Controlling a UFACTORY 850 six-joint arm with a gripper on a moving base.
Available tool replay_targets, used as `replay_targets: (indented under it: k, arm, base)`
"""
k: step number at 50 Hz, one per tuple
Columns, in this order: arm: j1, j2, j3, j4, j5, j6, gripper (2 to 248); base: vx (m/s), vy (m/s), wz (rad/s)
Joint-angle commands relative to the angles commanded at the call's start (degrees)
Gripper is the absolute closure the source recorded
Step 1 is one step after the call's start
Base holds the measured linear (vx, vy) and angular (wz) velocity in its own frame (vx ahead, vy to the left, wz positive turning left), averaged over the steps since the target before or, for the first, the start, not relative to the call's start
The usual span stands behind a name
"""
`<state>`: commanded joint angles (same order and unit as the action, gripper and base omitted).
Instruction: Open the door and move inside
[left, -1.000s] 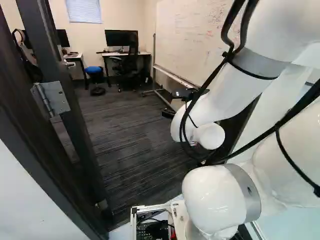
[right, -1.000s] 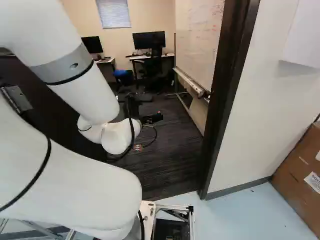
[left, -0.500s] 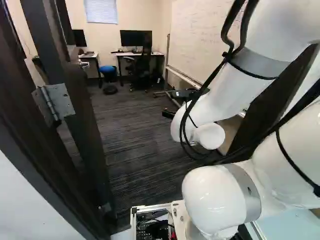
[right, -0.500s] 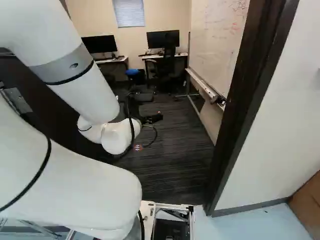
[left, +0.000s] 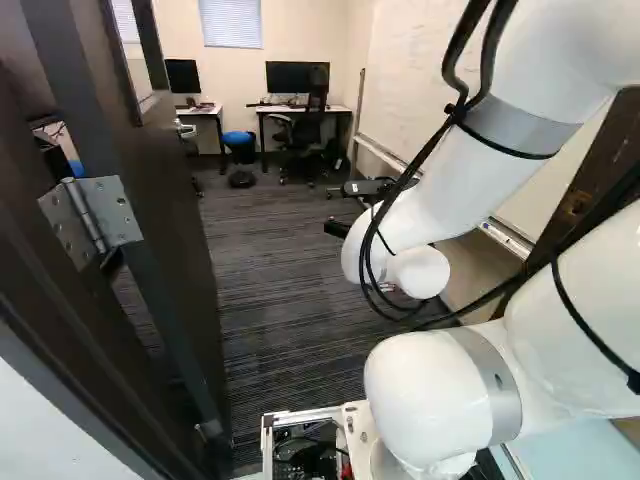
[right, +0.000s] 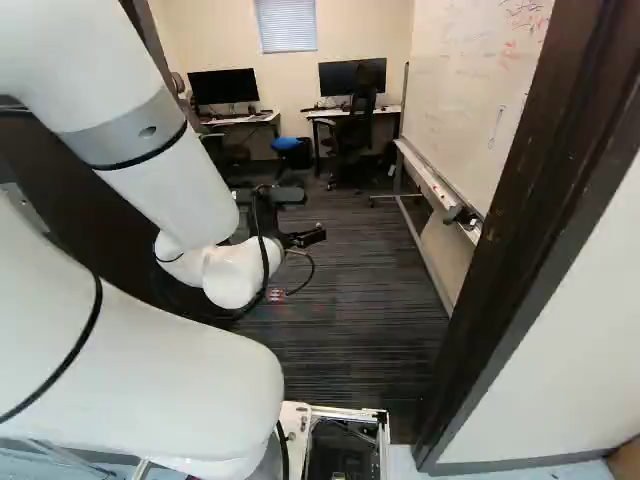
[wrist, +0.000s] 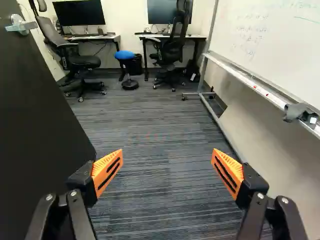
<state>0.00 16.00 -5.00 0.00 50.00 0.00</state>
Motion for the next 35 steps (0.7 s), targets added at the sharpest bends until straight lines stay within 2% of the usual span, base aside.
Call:
replay_targets:
  k: [14, 35]
  arm:
    - [0.00, 0.00, 0.00, 0.00, 0.00, 0.00, 3]
    - [0.00, 0.00, 0.00, 0.00, 0.00, 0.00, 3]
  base:
    - [0.192, -0.036, 0.179]
    - [0.232, -0.067, 0.006]
